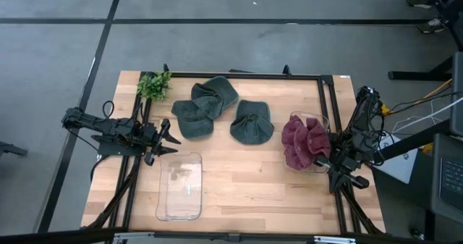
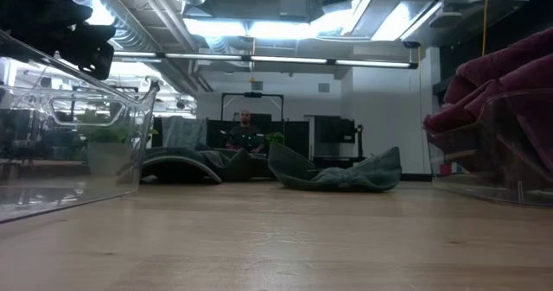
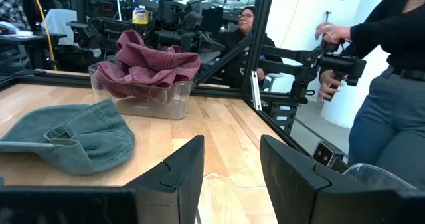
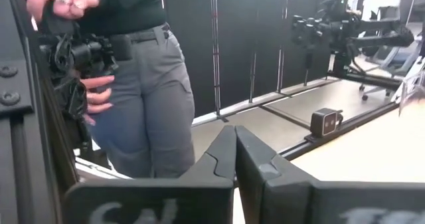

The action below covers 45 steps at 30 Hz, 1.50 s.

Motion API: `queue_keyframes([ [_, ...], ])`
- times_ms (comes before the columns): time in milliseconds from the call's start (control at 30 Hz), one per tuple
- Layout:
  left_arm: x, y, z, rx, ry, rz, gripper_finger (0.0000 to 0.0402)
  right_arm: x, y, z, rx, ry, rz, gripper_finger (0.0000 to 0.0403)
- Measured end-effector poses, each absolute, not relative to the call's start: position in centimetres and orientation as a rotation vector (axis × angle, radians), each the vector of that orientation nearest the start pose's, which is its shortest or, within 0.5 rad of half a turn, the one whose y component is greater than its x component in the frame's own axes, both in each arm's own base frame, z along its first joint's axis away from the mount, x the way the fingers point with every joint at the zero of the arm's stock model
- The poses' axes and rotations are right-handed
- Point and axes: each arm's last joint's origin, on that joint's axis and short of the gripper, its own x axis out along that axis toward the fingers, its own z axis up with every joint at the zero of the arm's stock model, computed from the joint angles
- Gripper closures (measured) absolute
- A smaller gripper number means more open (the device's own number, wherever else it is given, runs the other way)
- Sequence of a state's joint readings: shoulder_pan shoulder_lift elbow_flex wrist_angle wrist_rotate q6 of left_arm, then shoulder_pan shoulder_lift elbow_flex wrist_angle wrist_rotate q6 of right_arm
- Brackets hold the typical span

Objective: Pick & Place hat
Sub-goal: Put the left black cap into the left transparent bin

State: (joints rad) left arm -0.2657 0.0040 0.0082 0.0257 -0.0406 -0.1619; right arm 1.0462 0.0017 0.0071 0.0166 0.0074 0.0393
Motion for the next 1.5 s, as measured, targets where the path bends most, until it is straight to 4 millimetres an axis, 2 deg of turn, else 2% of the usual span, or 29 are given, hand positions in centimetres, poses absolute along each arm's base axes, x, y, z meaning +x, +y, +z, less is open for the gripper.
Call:
queue_keyframes([
  [333, 9.4, -2.4, 16.8, -0.166, -0.011, -0.227, 0.0258, 4.9, 8.4, 16.7, 0.003, -0.022, 1.039, 0.0375],
  [933, 9.4, -2.4, 17.1, -0.181, -0.039, -0.198, 0.0258, 4.9, 8.4, 16.7, 0.004, -0.022, 1.039, 0.0379],
  [1167, 9.3, -2.4, 18.2, -0.551, -0.107, -0.262, 0.0258, 4.9, 8.4, 16.7, 0.004, -0.022, 1.039, 0.0379],
  [1500, 9.3, -2.5, 18.0, -0.785, -0.044, -0.310, 0.0258, 4.9, 8.4, 16.7, 0.003, -0.022, 1.039, 0.0379],
])
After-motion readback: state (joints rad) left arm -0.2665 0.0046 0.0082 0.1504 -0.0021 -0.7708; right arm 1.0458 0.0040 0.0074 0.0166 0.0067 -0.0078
